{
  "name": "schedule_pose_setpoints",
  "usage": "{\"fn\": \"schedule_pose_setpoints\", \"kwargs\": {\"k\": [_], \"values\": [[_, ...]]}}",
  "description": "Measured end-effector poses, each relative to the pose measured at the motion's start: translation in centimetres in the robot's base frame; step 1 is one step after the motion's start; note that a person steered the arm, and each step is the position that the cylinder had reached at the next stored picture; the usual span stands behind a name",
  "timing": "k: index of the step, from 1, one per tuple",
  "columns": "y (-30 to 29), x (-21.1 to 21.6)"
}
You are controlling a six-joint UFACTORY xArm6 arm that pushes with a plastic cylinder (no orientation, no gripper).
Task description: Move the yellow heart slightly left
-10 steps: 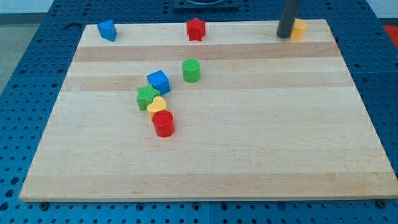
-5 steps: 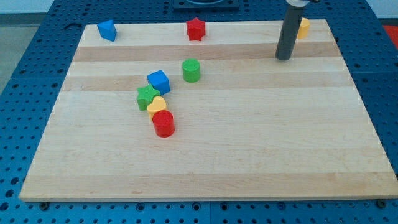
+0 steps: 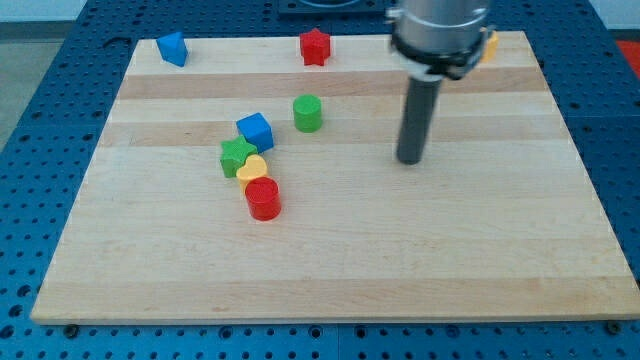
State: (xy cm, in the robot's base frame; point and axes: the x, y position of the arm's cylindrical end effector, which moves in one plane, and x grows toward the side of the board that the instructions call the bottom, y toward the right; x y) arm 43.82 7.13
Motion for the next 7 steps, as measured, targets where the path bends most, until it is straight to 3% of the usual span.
{"fn": "schedule_pose_setpoints", "kwargs": {"k": [4,7], "values": [[-22.1,3.6],[-23.9,8.0]]}}
